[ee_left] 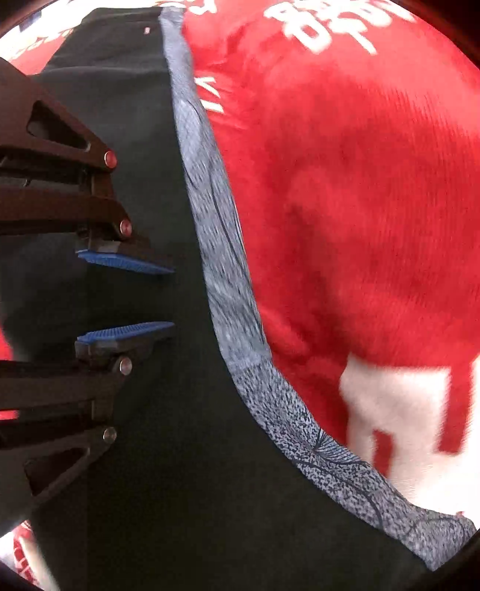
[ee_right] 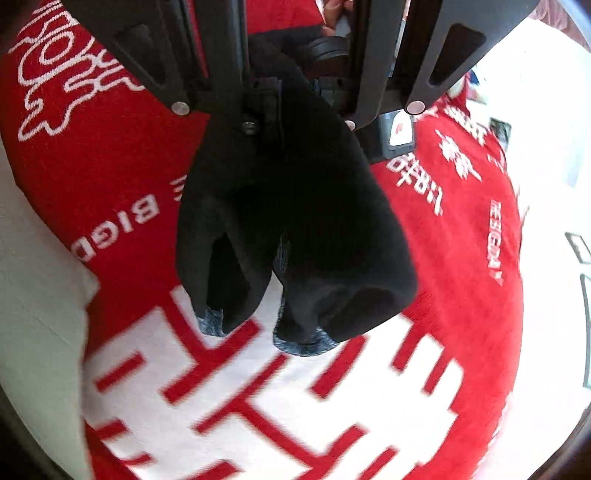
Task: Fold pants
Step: 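Fold the held leg end over the pants with the right gripper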
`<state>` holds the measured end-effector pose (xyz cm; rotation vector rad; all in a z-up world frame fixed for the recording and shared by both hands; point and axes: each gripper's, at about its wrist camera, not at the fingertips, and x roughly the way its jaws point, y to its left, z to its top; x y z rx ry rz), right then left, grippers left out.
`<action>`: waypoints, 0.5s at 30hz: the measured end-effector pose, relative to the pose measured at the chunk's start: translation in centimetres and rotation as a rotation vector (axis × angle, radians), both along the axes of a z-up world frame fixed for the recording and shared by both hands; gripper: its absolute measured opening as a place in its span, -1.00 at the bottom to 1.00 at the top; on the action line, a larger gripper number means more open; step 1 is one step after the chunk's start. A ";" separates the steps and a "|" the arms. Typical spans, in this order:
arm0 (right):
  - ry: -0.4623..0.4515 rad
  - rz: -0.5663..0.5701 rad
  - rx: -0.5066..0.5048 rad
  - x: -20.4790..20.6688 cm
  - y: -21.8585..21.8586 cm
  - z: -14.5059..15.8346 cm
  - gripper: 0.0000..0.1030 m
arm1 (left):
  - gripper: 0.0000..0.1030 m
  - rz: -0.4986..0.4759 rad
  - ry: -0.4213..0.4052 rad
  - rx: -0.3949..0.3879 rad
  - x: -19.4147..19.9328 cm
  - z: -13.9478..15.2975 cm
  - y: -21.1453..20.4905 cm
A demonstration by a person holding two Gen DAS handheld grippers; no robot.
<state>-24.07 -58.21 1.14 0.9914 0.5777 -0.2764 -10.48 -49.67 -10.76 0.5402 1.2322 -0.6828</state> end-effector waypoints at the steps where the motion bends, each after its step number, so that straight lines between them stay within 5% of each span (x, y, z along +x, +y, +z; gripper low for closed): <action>1: 0.011 0.018 -0.025 0.6 0.5 0.3 -0.77 | -0.44 0.004 -0.001 -0.013 0.2 0.6 1.1; 9: 0.148 0.216 -0.273 7.5 8.1 2.7 -0.77 | -0.44 0.150 0.045 -0.016 5.1 2.6 10.8; 15: 0.288 0.356 -0.391 15.4 17.9 -0.6 -0.77 | -0.44 0.228 -0.005 0.046 10.0 2.7 19.2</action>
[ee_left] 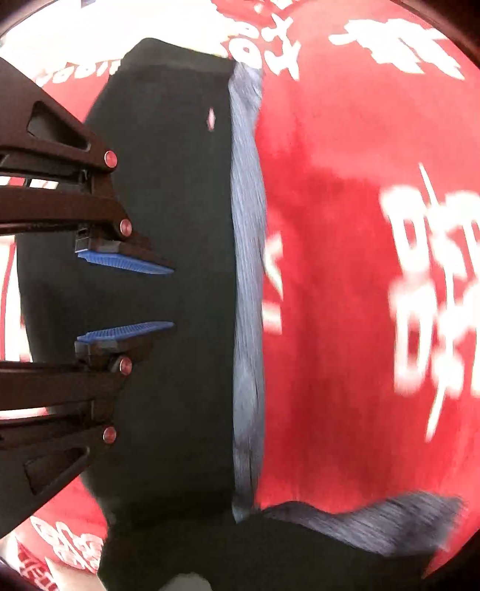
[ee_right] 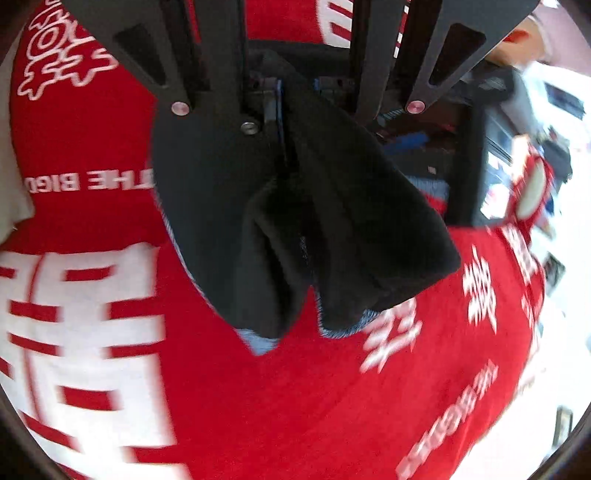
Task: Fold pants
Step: 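Fold the held leg end over the pants with the right gripper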
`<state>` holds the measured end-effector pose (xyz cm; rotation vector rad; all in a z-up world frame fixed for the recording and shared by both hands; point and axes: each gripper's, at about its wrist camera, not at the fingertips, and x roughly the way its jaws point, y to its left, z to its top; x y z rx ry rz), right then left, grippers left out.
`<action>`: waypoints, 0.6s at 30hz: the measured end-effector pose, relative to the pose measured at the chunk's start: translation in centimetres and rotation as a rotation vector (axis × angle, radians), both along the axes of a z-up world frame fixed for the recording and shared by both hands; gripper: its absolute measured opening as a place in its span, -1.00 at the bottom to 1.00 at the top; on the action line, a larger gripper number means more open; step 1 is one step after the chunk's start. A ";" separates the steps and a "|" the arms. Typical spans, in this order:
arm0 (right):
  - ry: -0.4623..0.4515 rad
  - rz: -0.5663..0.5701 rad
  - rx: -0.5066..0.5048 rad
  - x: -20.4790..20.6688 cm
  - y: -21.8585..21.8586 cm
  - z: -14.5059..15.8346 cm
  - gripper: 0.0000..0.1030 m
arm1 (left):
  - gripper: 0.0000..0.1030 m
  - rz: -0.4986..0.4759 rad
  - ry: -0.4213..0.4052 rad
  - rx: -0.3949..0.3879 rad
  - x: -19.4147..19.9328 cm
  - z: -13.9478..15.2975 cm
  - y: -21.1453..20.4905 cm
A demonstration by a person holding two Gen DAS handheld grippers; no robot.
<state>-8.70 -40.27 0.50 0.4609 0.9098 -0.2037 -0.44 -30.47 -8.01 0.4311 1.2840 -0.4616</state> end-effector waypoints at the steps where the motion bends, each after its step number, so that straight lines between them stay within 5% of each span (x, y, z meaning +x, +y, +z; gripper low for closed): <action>1: 0.000 0.000 0.000 0.0 0.0 0.0 -0.77 | -0.44 0.011 0.000 0.011 0.2 0.2 0.9; 7: 0.213 0.060 -0.178 5.9 9.2 -7.3 -0.76 | -0.44 0.067 0.004 0.064 4.0 -2.2 8.6; 11: 0.348 0.090 -0.414 8.7 15.8 -11.8 -0.57 | -0.44 0.078 0.029 0.078 5.2 -3.5 11.4; 14: 0.357 0.163 -0.535 9.7 19.9 -12.2 -0.05 | -0.44 0.080 0.039 0.064 6.4 -3.6 12.5; 18: 0.299 0.254 -0.486 8.6 23.8 -10.2 -0.04 | -0.44 0.032 0.072 0.004 6.3 -1.5 11.7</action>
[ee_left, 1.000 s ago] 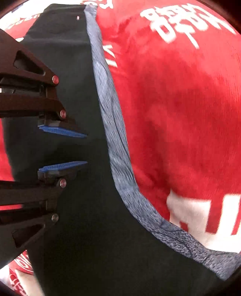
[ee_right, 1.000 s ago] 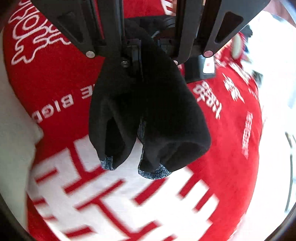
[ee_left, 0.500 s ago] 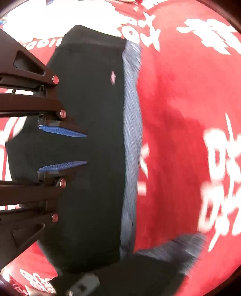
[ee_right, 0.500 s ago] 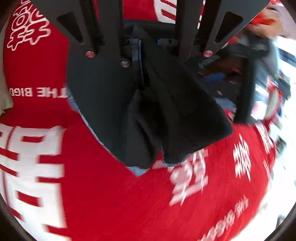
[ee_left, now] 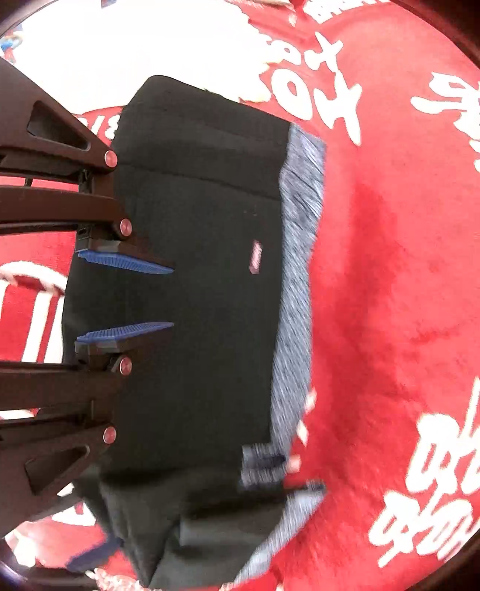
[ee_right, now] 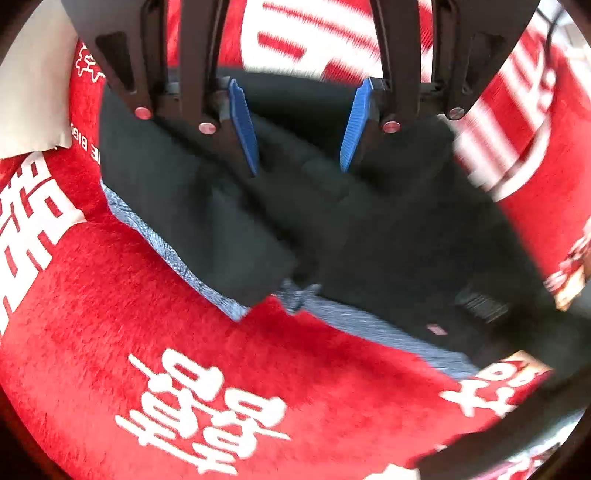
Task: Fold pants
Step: 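Fold the held leg end over the pants with the right gripper, then lower the leg end onto the pants with the right gripper while the left gripper grasps the pants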
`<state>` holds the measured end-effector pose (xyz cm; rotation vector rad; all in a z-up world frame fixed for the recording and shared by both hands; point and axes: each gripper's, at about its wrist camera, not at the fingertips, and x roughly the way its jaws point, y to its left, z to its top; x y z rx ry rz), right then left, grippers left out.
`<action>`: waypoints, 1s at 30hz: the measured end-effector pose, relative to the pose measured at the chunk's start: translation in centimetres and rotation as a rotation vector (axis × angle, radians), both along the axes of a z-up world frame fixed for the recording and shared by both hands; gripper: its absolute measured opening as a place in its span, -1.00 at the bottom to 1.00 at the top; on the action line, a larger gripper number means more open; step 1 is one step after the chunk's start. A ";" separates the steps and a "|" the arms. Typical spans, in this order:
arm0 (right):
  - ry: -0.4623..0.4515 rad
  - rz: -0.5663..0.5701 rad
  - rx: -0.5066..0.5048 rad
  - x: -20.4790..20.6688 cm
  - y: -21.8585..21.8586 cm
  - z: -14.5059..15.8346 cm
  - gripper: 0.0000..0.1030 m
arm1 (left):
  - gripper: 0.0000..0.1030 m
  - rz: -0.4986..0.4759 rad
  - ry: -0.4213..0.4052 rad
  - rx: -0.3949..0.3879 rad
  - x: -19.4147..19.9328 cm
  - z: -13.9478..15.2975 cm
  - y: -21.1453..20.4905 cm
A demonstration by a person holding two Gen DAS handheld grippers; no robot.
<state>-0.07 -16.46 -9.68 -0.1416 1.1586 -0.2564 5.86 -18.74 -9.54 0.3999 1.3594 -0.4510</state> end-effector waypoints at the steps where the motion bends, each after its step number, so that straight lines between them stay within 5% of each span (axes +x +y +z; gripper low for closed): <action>1: -0.012 -0.023 0.050 -1.4 -0.8 0.6 -0.04 | -0.43 -0.015 0.010 -0.017 0.5 -0.1 0.0; 8: -0.106 -0.348 0.278 -8.5 -13.5 3.0 -0.03 | -0.41 -0.200 0.179 -0.234 -1.7 1.3 -7.4; 9: -0.119 -0.370 0.309 -8.8 -14.8 3.0 -0.03 | -0.18 -0.225 0.217 -0.257 -1.9 1.0 -8.6; 11: -0.147 -0.394 0.378 -10.8 -17.2 3.8 -0.03 | 0.33 -0.243 0.219 -0.261 -2.3 0.8 -10.2; 17: -0.174 -0.460 0.404 -13.0 -22.1 4.0 -0.03 | 0.34 -0.258 0.232 -0.241 -1.9 -0.7 -11.8; 19: -0.151 -0.487 0.433 -13.4 -22.9 3.2 -0.03 | 0.20 -0.265 0.225 -0.226 -2.5 -0.8 -12.2; 21: -0.136 -0.500 0.454 -13.1 -23.0 2.2 -0.04 | -0.66 -0.295 0.214 -0.196 -3.1 -1.3 -12.8; 23: -0.143 -0.503 0.459 -13.2 -22.7 2.2 -0.04 | -0.81 -0.310 0.189 -0.194 -3.7 -1.0 -13.0; 30: -0.173 -0.523 0.494 -13.4 -22.5 4.1 -0.04 | -0.81 -0.310 0.177 -0.289 -5.3 3.2 -11.4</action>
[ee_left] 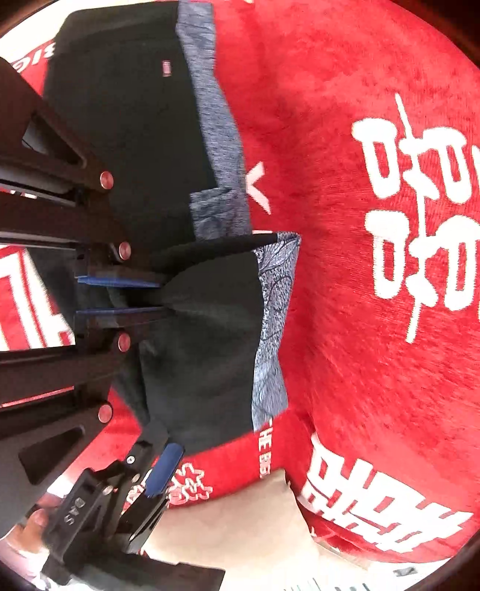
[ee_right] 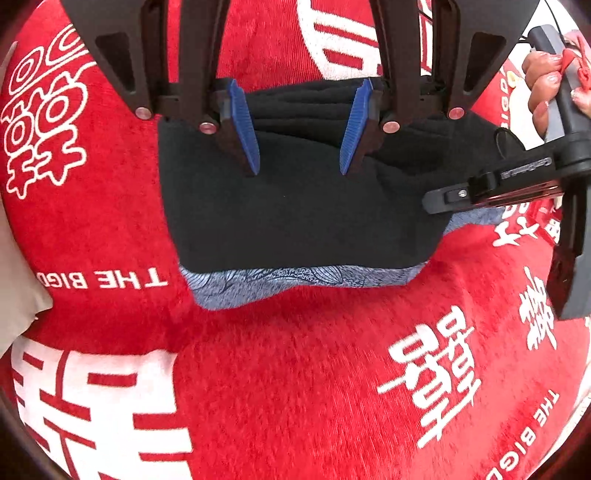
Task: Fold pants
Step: 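Lower the leg end onto the pants with the right gripper while the left gripper grasps the pants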
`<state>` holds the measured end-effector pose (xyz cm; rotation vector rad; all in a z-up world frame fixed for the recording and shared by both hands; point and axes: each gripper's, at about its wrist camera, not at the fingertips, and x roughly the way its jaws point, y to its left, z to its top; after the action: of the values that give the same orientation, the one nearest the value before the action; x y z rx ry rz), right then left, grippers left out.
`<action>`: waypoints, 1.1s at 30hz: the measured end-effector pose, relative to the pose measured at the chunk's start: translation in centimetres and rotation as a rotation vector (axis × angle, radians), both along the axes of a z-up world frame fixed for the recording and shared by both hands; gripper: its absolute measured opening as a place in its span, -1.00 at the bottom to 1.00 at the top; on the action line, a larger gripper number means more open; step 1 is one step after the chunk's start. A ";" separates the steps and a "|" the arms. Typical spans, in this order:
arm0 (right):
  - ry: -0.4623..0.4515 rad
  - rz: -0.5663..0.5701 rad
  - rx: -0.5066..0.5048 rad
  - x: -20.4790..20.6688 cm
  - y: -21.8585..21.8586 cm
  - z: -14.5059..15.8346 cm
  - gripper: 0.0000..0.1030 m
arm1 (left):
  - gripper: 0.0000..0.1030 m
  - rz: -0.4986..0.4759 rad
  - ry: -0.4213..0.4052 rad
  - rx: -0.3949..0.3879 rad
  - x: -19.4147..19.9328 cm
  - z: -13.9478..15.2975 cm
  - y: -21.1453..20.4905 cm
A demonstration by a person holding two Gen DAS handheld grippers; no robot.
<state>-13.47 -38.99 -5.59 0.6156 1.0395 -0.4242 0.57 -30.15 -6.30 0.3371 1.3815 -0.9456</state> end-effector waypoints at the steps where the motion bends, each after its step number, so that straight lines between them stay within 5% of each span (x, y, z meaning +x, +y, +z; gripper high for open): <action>1: 0.003 0.004 0.000 -0.1 0.2 0.3 -0.04 | -0.81 0.004 0.006 0.002 -0.2 0.1 0.3; 7: 0.049 0.062 0.028 0.2 2.9 -0.5 -0.04 | -0.80 0.047 0.077 0.092 -1.8 -5.2 4.7; 9: 0.079 0.082 0.047 0.4 4.1 -1.8 -0.04 | -0.79 0.069 0.096 0.043 -2.1 -6.4 5.9; 18: 0.072 0.028 0.050 -1.1 2.8 0.1 -0.05 | -0.77 0.097 -0.042 0.109 -1.4 -0.2 6.6; 19: 0.054 0.005 0.049 -1.0 1.7 0.8 -0.11 | -0.77 0.105 -0.054 0.096 -0.8 0.6 6.0; 21: 0.040 -0.014 0.051 0.2 -0.4 1.3 -0.71 | -0.77 0.096 -0.083 0.063 0.2 1.8 3.6; 22: 0.043 -0.022 0.054 0.9 -1.5 1.2 -0.71 | -0.77 0.090 -0.089 0.058 0.4 1.9 2.6; 29: 0.077 -0.031 0.055 7.4 -6.7 -2.2 -0.71 | -0.77 0.067 -0.110 0.215 0.2 -5.2 -2.1; 33: 0.204 0.072 0.028 9.8 -6.9 -6.6 -0.80 | -0.77 0.032 -0.104 0.176 -1.0 -6.5 0.4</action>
<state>-3.69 -45.92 -12.20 0.5659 1.2596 -0.4158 -0.45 -29.79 -12.83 0.4890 1.3740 -0.7710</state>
